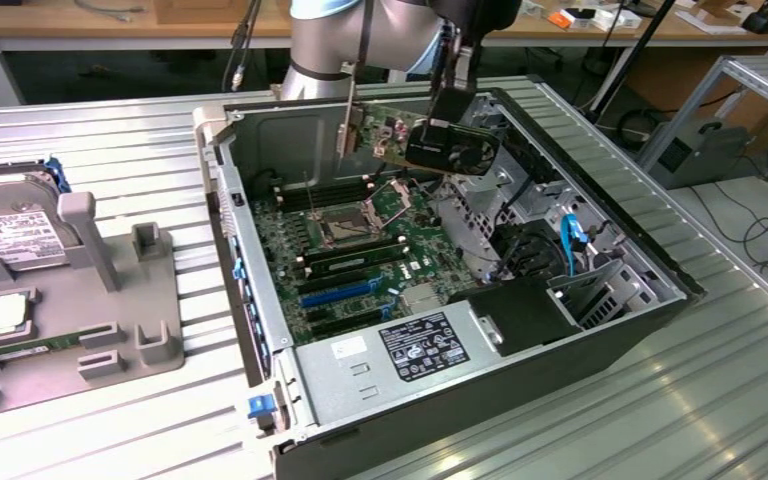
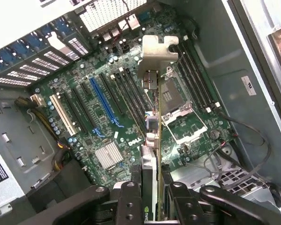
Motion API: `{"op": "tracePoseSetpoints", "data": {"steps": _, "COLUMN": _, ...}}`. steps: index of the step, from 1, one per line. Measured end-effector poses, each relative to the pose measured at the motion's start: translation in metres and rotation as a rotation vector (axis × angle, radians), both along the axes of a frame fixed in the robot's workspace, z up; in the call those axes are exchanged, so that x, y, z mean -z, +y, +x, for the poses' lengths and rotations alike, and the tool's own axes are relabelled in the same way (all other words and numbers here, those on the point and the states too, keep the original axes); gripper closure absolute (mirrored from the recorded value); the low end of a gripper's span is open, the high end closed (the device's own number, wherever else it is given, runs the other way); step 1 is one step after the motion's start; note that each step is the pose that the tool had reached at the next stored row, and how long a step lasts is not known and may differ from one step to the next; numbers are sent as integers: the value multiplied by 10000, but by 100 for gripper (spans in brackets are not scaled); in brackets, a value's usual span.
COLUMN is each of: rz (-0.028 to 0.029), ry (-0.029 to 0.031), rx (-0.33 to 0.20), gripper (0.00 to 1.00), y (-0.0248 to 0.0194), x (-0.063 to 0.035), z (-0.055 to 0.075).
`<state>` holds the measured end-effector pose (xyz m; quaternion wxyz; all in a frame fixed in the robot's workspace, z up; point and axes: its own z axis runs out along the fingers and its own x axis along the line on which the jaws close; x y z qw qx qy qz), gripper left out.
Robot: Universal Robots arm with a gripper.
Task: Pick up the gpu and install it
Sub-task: 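Insert the gpu into the slot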
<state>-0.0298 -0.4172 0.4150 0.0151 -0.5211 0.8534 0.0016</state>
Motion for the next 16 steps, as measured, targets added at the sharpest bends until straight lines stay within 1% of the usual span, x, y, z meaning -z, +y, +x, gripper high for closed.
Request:
{"op": "tracePoseSetpoints", "data": {"steps": 4, "rz": 1, "ry": 0, "rx": -691, "gripper": 73, "y": 0, "x": 0, "z": 0}}
{"op": "tracePoseSetpoints", "data": {"steps": 8, "rz": 0, "ry": 0, "rx": -1205, "gripper": 73, "y": 0, "x": 0, "z": 0}}
{"op": "tracePoseSetpoints", "data": {"steps": 16, "rz": 0, "ry": 0, "rx": -2393, "gripper": 73, "y": 0, "x": 0, "z": 0}}
